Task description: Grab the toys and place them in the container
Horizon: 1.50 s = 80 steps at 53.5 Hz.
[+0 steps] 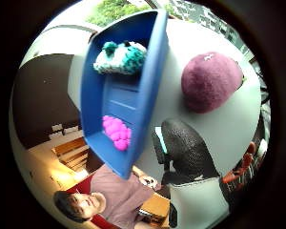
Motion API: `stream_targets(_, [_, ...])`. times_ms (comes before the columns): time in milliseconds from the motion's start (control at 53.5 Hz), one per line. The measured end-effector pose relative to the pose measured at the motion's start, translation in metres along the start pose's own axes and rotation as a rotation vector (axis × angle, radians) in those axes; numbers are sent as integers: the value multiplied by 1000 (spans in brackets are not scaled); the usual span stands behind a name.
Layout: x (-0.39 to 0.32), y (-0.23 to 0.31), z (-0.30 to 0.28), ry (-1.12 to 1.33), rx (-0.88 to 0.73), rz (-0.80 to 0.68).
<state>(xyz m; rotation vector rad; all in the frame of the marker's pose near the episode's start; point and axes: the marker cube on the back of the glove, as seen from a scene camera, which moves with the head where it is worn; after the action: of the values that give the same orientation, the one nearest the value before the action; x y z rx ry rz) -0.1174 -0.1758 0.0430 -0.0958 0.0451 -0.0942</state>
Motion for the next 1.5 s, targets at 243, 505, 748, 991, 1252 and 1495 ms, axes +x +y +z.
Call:
stream_targets(243, [3,-39,68,-7,-113,-113])
stream_targets(505, [2,-74,83,-34,214,-164])
stream_targets(748, [-6,-59,83,-119,317,-43])
stream_targets(991, [7,-6,86,-125,93,55])
stream_targets(1252, [-3,58,15,-79,137,99])
stream_targets(1495, [-48,92,-98,-81,311,63])
